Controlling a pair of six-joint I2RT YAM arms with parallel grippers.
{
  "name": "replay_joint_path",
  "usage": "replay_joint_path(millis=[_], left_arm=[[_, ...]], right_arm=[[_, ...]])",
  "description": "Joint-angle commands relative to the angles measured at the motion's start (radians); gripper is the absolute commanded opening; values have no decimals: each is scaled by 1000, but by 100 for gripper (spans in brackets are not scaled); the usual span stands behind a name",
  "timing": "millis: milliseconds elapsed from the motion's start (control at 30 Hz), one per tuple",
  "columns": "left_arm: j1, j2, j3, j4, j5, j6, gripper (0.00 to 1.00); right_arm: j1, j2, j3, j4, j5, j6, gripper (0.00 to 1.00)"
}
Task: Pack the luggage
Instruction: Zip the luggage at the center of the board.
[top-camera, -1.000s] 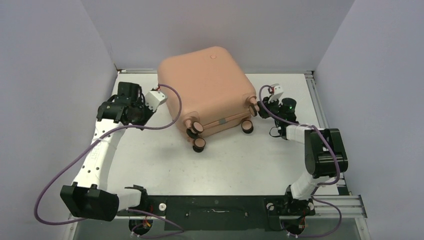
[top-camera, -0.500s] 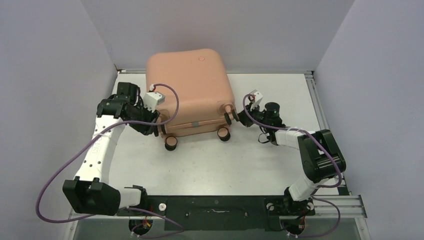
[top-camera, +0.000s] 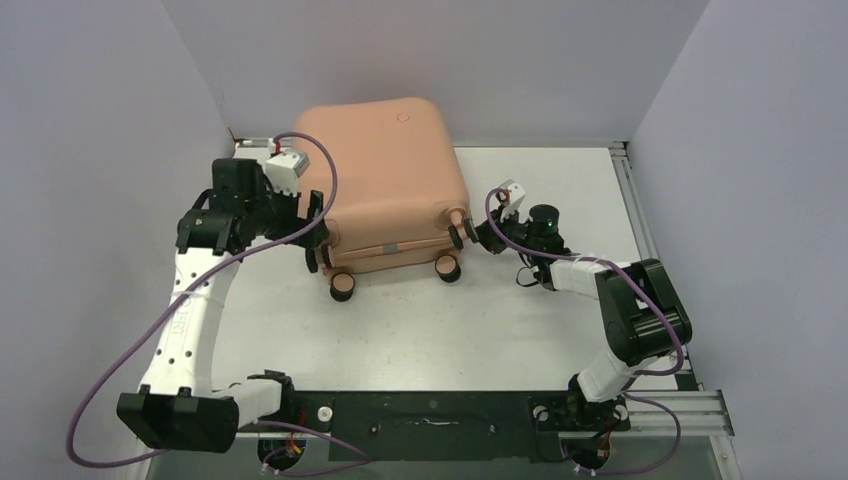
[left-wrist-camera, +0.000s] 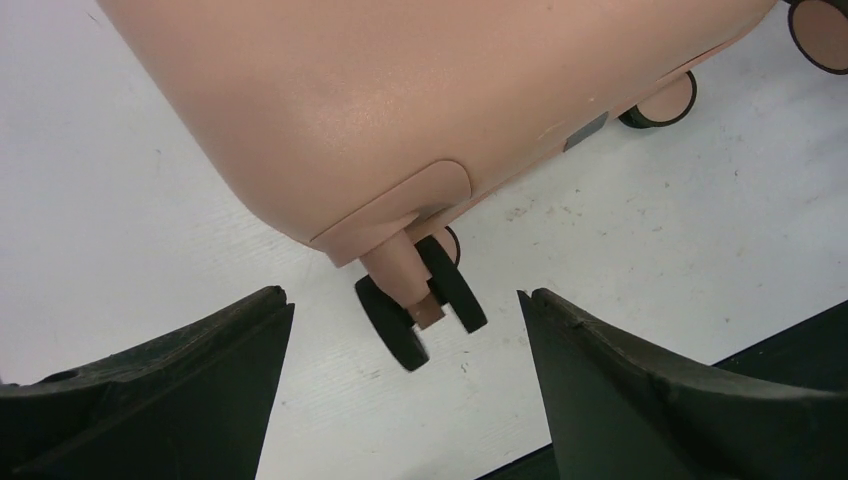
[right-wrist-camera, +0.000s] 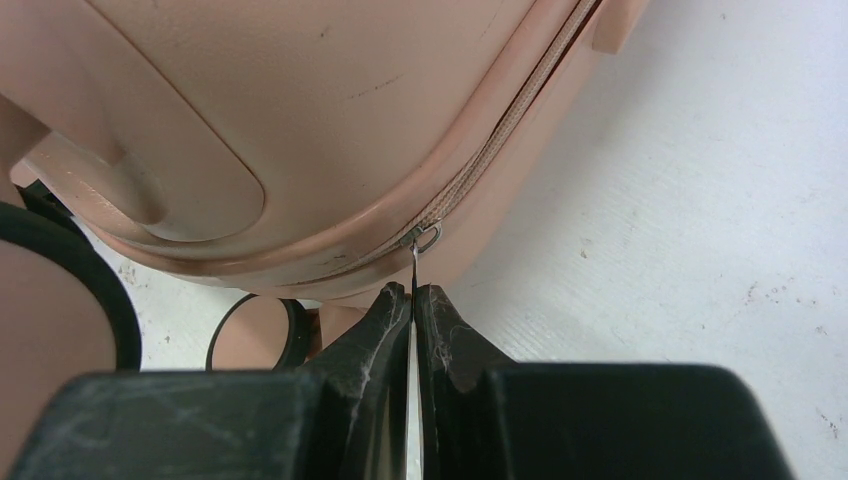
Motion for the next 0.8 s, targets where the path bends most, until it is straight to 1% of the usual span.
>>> replay_joint_path(millis=[0, 100, 233, 300, 367, 400, 433, 500, 600, 667, 700, 767], left_arm=[[-76, 75, -44, 87, -127, -111, 88], [-103, 89, -66, 112, -217, -119, 88], [-103, 120, -62, 111, -215, -119, 87], [-109, 131, -67, 112, -209, -119, 81], [-110, 138, -76, 117, -217, -119, 70], [-110, 147, -79, 117, -216, -119, 67], [-111, 155, -80, 114, -210, -119, 66], [-110, 163, -82, 108, -185, -119, 66], [-117, 166, -85, 92, -168, -119, 69], [-119, 161, -96, 86, -165, -119, 70], [-120, 157, -110, 87, -164, -119, 70], [-119, 149, -144, 98, -163, -119, 64]], right_arm=[[30, -23, 33, 89, -56, -3, 5], [30, -31, 29, 90, -54, -8, 5], [30, -38, 29, 86, -51, -15, 5], [29, -39, 30, 85, -49, -17, 5], [28, -38, 32, 84, -47, -17, 5], [29, -38, 33, 83, -47, -17, 5], [28, -37, 33, 82, -46, -18, 5], [29, -35, 36, 79, -43, -21, 5], [28, -31, 40, 74, -41, -27, 5], [28, -29, 41, 75, -40, -28, 5], [28, -28, 42, 76, -40, -28, 5], [28, -25, 45, 74, -40, -29, 5]])
